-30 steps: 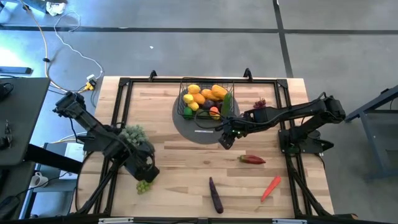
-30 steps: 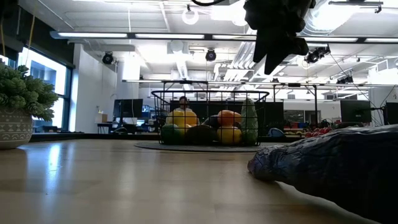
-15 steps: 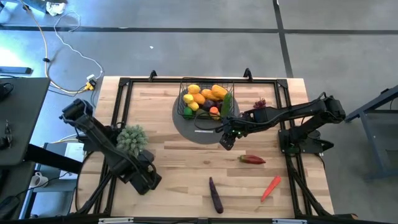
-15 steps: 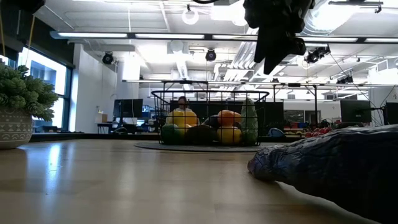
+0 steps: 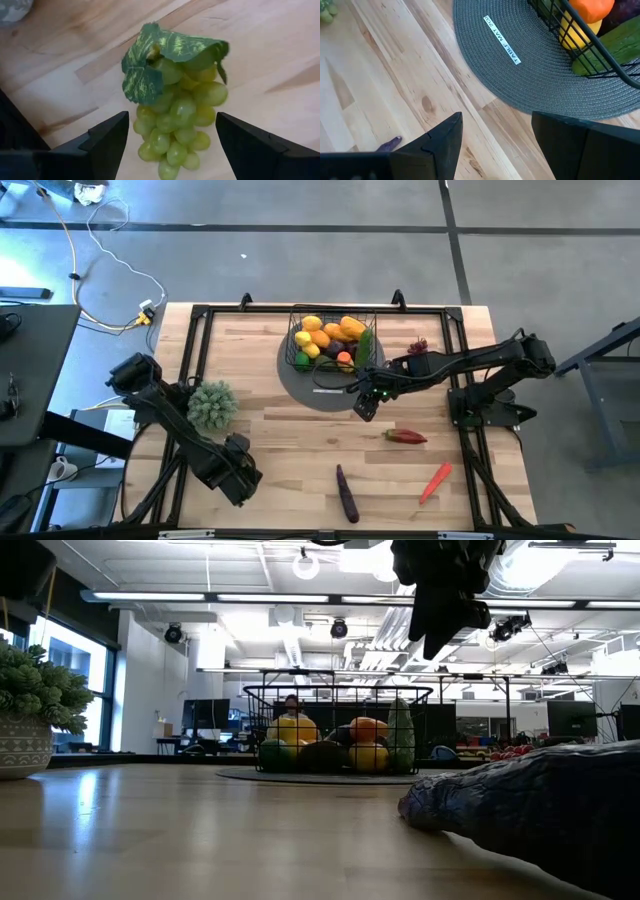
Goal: Build produce basket
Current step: Put the green grapes into the wire basket
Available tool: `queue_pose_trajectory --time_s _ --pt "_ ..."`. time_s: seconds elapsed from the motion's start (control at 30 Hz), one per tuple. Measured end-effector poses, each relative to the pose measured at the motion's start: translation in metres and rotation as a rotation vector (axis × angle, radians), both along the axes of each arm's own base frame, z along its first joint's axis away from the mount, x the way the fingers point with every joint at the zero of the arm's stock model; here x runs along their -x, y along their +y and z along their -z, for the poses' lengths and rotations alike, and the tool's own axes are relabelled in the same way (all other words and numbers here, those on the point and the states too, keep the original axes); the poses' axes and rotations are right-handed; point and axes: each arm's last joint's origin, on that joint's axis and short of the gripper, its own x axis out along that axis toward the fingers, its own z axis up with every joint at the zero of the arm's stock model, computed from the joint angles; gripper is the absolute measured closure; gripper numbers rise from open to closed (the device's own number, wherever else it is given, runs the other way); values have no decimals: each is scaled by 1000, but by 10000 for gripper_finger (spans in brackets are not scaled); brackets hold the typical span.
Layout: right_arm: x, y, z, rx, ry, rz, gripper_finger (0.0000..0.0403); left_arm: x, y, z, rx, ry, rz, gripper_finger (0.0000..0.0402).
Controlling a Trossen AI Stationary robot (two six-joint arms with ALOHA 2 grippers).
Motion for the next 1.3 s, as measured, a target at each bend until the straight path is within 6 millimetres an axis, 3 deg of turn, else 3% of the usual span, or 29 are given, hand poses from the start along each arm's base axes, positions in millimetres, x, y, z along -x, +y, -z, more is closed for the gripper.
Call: queue_pose_trajectory --time_s 0.4,0.63,0.93,1.3 --pt "1 0 0 2 6 -2 183 -9 -10 39 -13 120 18 118" --pt "1 0 0 1 9 1 183 -10 -12 45 9 149 62 173" --pt "1 0 1 -19 15 1 183 -13 -15 41 74 107 163 280" --pt "3 9 1 -44 27 -30 183 -27 0 5 69 -164 132 309"
